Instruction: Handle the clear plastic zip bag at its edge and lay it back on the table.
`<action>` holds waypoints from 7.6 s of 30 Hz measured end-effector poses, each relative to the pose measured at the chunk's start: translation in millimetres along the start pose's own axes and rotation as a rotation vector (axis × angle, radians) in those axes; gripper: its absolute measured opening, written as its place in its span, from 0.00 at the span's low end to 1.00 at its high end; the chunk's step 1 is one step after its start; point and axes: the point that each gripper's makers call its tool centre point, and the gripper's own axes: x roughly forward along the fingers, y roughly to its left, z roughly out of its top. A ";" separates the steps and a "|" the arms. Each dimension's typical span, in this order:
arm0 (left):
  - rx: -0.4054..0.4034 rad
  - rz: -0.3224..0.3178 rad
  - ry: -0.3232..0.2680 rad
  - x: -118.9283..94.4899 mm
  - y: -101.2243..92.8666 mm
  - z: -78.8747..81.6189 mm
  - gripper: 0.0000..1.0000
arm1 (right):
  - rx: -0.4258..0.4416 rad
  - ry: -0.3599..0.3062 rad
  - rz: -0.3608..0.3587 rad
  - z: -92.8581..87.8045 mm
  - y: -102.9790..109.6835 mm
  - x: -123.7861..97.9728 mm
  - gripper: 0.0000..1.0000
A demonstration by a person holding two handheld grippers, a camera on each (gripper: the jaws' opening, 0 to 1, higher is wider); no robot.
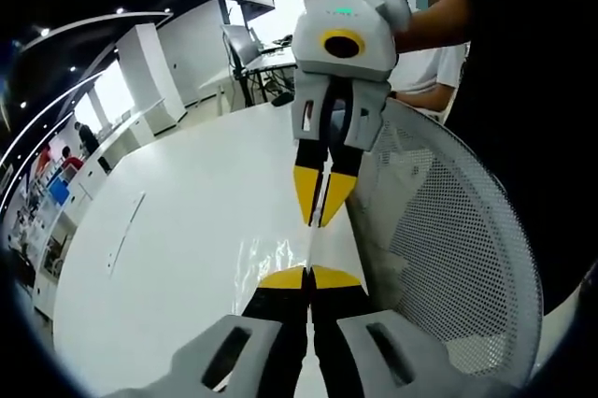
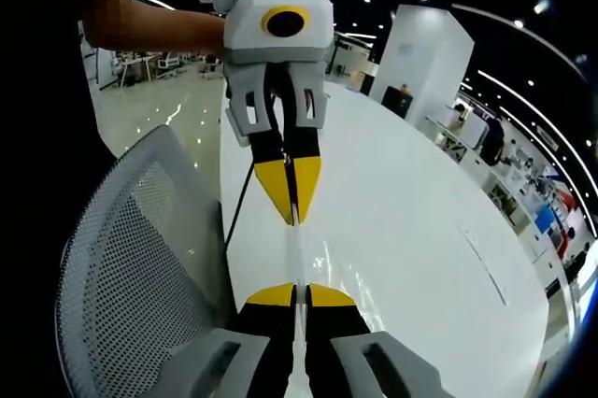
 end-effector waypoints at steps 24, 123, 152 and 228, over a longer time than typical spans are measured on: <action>-0.006 0.001 0.001 -3.9 -0.9 -1.4 0.00 | 0.002 0.006 0.001 -2.1 0.8 0.0 0.00; -0.084 0.059 -0.010 -21.5 7.8 -17.5 0.00 | 0.027 0.022 -0.008 -14.4 -0.5 -4.3 0.00; -0.150 0.114 -0.035 -32.6 15.3 -28.3 0.00 | 0.031 0.022 -0.014 -15.6 -2.4 -5.4 0.00; -0.058 0.040 -0.063 -28.3 1.8 -12.6 0.00 | 0.136 -0.016 0.028 -17.1 -9.6 -19.4 0.07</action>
